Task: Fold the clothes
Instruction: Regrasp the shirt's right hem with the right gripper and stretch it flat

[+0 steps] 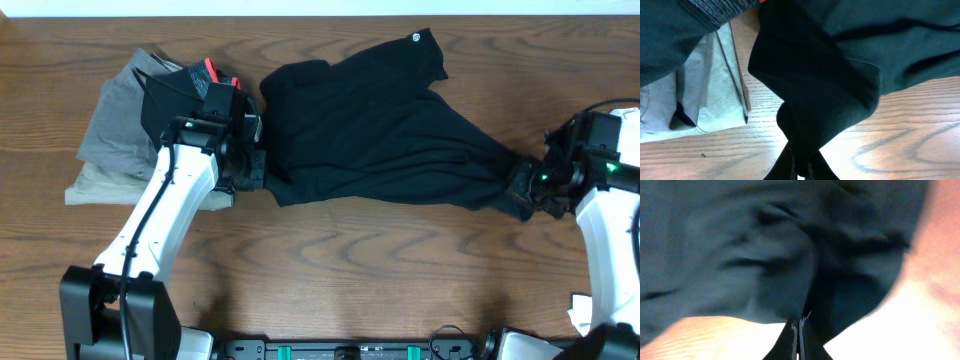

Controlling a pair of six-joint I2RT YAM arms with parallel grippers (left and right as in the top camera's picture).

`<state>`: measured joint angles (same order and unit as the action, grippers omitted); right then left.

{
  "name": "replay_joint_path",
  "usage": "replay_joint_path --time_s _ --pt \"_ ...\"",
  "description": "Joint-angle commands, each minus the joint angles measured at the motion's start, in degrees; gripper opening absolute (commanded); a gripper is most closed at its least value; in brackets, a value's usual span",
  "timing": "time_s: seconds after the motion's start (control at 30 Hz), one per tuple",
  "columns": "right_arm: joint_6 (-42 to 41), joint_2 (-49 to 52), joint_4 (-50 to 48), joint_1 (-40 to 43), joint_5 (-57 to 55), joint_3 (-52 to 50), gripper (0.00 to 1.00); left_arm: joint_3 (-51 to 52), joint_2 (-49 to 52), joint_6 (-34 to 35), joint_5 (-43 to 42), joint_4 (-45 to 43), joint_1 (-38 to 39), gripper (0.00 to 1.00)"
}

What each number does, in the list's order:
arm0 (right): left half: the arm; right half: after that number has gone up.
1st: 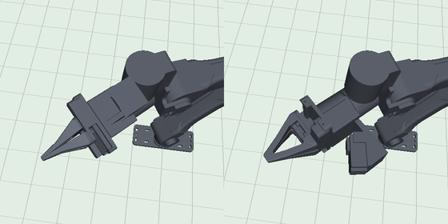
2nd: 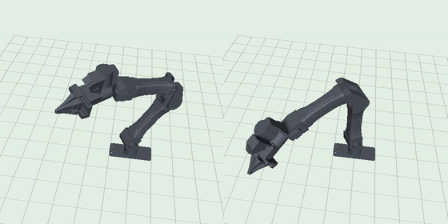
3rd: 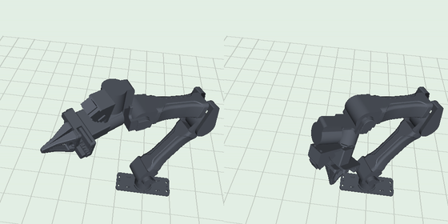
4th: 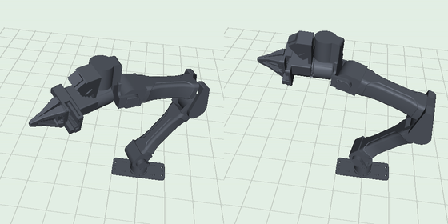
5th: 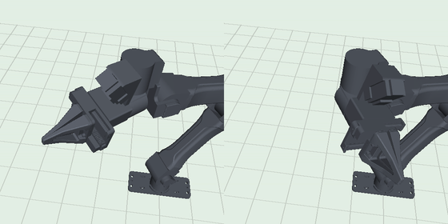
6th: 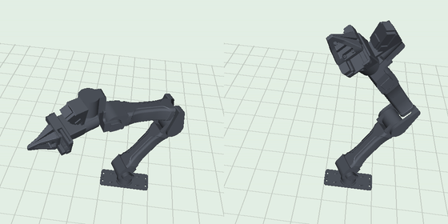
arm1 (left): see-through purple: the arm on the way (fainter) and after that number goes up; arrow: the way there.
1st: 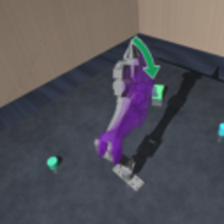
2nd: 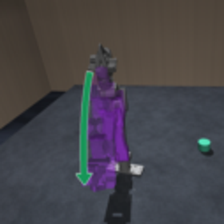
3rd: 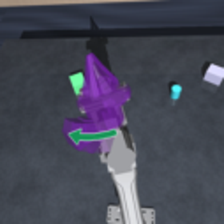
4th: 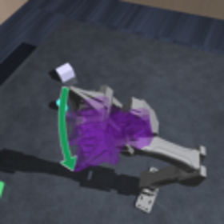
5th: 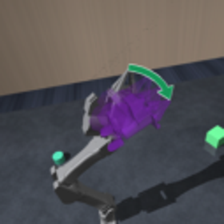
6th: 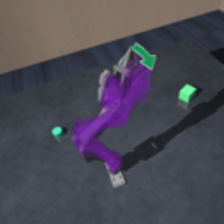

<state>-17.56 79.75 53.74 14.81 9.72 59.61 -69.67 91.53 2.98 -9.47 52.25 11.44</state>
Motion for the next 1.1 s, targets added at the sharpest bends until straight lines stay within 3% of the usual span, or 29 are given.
replay_joint_path --time_s 0.0,0.37,0.6,0.73,0.87,1.07 --pt "-2.4 1.3 1.7 -0.2 -10.0 0.6 0.01 0.5 -0.1 -0.8 0.1 0.6 -0.1 0.06" --pt "-2.4 2.1 10.4 -0.2 -16.5 -0.2 0.01 0.5 -0.2 -0.5 3.7 0.1 -0.1 0.05" --pt "-1.5 2.1 11.4 -0.2 -13.2 -2.1 0.01 0.0 -0.3 2.3 4.6 1.2 -1.1 0.06" --pt "-2.0 2.1 10.6 -0.2 -17.1 -2.7 0.28 0.0 -0.4 3.8 4.6 2.0 -2.4 0.06" --pt "-3.0 2.2 5.4 -0.1 -15.5 -2.7 0.33 0.0 -0.4 4.7 4.6 2.8 -3.0 0.06" --pt "-1.2 5.7 -4.9 1.1 -4.2 -2.7 0.39 0.0 -0.4 4.6 4.6 2.9 -3.0 0.06"
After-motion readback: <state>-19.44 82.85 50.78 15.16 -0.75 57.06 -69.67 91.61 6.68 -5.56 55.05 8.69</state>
